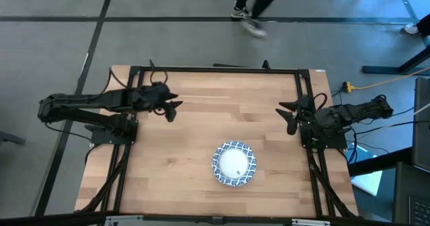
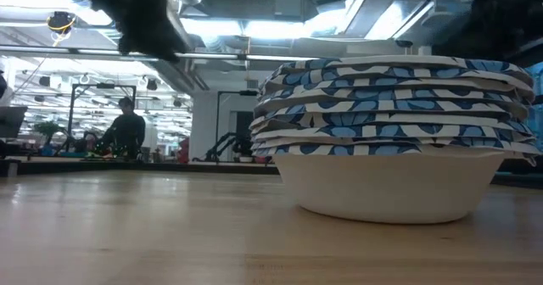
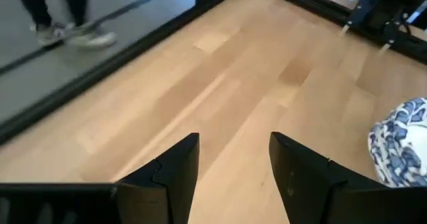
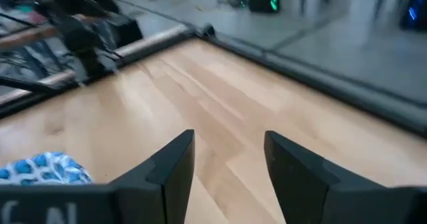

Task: Nest bowls inside each other
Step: Return to Home Position

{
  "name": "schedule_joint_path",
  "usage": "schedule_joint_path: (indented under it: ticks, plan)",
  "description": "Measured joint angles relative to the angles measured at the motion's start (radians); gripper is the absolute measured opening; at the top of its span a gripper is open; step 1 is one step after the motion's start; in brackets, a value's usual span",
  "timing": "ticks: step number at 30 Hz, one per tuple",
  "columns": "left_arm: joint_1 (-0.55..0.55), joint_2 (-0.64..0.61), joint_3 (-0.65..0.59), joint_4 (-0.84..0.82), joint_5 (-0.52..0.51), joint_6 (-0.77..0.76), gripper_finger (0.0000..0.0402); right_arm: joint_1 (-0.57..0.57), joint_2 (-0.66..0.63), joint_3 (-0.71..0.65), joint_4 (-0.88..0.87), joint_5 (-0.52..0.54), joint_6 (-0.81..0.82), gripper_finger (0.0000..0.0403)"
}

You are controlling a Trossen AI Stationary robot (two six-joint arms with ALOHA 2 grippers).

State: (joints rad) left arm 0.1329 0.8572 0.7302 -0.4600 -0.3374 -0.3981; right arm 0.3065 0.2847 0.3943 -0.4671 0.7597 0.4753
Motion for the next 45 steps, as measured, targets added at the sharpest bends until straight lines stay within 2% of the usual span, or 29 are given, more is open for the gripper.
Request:
schedule_joint_path:
  ticks: [3,7,12,18,24,37,45]
  plan:
    - [-0.003,-0.058,-0.040,-0.027,0.007,-0.046,0.0177,-0.025,0.000,0.000,-0.096,-0.015,0.126,0.0182]
    - [0.000,-0.086,-0.058,-0.125,0.067,-0.119,0.0177,-0.056,0.000,0.000,-0.168,-0.112,0.245,0.0182]
    - [-0.001,-0.075,-0.058,-0.273,0.068,-0.169,0.0177,-0.089,0.001,0.000,-0.193,-0.186,0.257,0.0182]
    - [-0.003,-0.072,-0.059,-0.297,0.050,-0.172,0.0177,-0.134,0.001,0.000,-0.240,-0.266,0.262,0.0182]
    - [-0.002,-0.090,-0.089,-0.285,0.034,-0.172,0.0176,-0.169,0.001,0.000,-0.298,-0.311,0.291,0.0182]
    - [-0.003,-0.179,-0.311,-0.097,0.043,-0.254,0.0176,-0.199,0.001,-0.028,-0.320,-0.309,0.359,0.0182]
    - [-0.003,-0.220,-0.359,-0.011,0.042,-0.255,0.0176,-0.199,0.002,-0.174,-0.133,-0.342,0.409,0.0182]
